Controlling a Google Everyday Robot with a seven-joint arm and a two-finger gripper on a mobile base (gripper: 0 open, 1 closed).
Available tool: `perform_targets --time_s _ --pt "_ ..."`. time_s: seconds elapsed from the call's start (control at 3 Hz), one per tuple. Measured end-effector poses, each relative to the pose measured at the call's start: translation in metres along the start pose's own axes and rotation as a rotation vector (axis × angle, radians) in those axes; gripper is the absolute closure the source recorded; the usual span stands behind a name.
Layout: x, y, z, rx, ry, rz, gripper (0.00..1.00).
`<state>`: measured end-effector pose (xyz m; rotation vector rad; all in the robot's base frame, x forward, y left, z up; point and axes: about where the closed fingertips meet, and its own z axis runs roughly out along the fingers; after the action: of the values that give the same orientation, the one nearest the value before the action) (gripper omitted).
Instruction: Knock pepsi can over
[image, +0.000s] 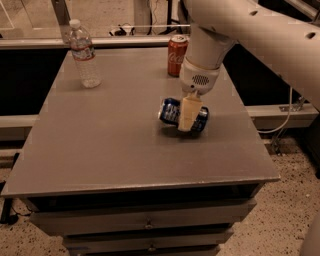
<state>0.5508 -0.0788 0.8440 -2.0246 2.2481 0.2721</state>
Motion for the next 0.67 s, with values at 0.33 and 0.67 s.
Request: perform_targets --time_s 0.33,0.67 --pt "-0.013 -0.006 0.007 0.017 0.037 -0.028 0.58" --pt "-0.025 -0.017 0.009 0.035 0.047 -0.05 0.34"
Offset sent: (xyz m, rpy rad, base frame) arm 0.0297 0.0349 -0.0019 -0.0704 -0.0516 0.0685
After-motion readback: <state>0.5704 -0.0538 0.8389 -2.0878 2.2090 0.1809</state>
